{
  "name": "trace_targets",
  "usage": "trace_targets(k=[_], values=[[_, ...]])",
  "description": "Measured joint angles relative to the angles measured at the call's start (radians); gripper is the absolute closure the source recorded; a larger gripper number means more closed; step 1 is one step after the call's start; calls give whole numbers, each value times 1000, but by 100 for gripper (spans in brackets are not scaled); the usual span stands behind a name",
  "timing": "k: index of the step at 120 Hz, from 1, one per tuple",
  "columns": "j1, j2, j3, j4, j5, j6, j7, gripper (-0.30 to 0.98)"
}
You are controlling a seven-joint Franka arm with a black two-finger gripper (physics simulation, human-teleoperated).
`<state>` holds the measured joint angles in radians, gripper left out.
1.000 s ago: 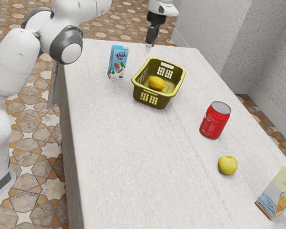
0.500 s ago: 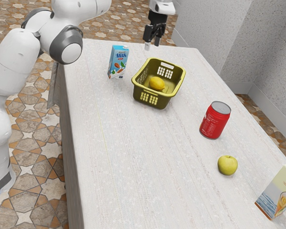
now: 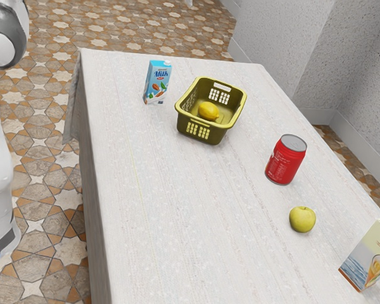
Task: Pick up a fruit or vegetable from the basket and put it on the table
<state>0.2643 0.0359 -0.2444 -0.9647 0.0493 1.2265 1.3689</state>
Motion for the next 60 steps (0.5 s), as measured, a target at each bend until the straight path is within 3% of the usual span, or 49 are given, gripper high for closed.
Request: trace_targets(k=[8,21,34,60], values=[[12,126,24,-11,27,4,3,0],[49,210,82,-15,25,18,10,0],[97,242,91,-15,-18,31,18,0],[101,316,89,-36,-27,161,31,0]])
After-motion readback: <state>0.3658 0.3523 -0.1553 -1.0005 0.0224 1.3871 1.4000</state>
